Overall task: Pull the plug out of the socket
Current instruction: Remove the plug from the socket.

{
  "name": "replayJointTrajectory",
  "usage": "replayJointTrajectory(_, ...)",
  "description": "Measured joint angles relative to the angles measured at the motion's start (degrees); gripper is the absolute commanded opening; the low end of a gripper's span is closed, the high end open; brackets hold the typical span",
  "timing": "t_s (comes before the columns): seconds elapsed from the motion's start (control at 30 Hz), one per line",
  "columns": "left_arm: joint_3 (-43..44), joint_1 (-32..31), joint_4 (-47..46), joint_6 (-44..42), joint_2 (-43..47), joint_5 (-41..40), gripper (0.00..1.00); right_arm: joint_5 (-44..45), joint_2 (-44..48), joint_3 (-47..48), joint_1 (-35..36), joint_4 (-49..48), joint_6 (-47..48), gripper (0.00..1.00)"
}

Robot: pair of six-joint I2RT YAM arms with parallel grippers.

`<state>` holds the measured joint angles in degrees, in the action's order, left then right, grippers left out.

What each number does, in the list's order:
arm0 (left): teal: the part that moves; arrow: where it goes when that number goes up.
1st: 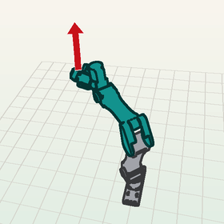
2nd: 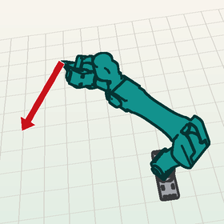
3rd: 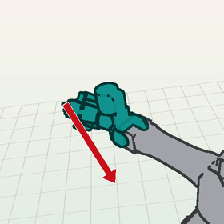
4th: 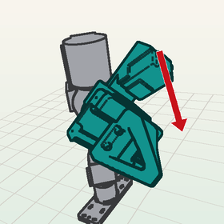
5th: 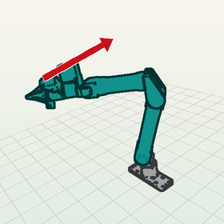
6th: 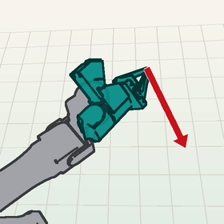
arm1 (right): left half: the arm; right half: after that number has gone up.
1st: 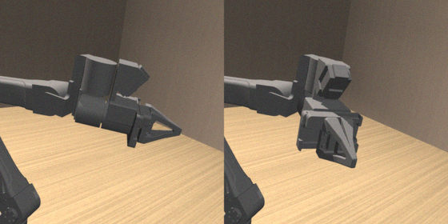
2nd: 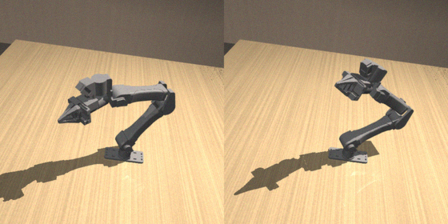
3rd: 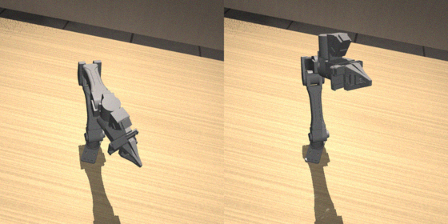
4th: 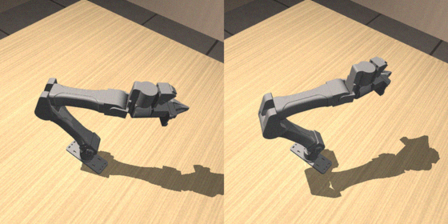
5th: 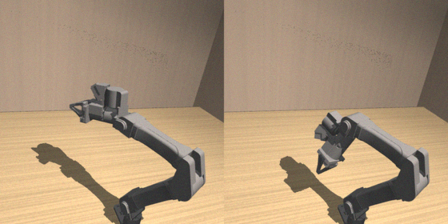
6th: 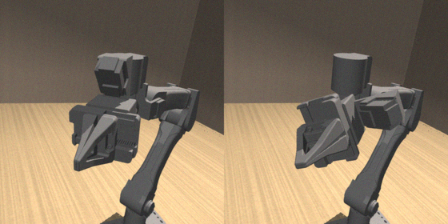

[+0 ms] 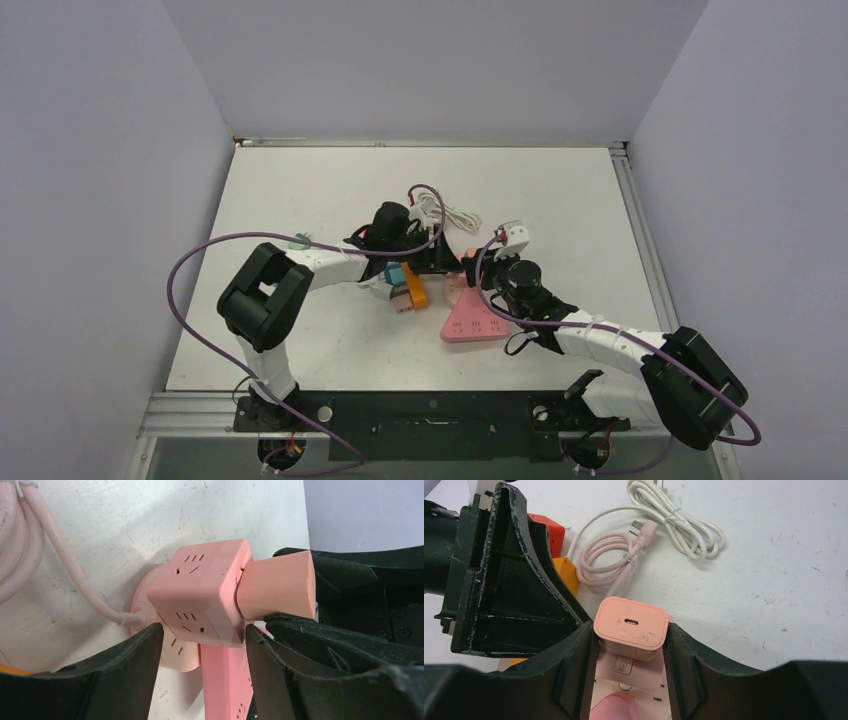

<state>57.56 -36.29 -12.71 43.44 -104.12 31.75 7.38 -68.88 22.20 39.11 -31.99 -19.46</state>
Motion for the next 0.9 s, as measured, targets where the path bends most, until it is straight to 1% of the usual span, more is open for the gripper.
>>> replayJointTrajectory(0.37, 0.83, -0.31, 0.98, -0.2, -0.39, 0.28, 0.44, 2.69, -0.31, 0.09, 1.88, -0.22, 1.51, 0.05)
replayJointTrajectory(0.47, 1.05, -0.55, 1.38, -0.24, -0.66, 0.33, 0.39, 3.3, -0.63, 0.17, 2.27, -0.15, 2.34, 0.05)
replayJointTrajectory(0.9, 3.72, -1.25, 3.85, -0.81, -2.62, 1.38, 0.33, 6.99, -2.16, 1.38, 3.74, 0.96, 4.09, 0.05)
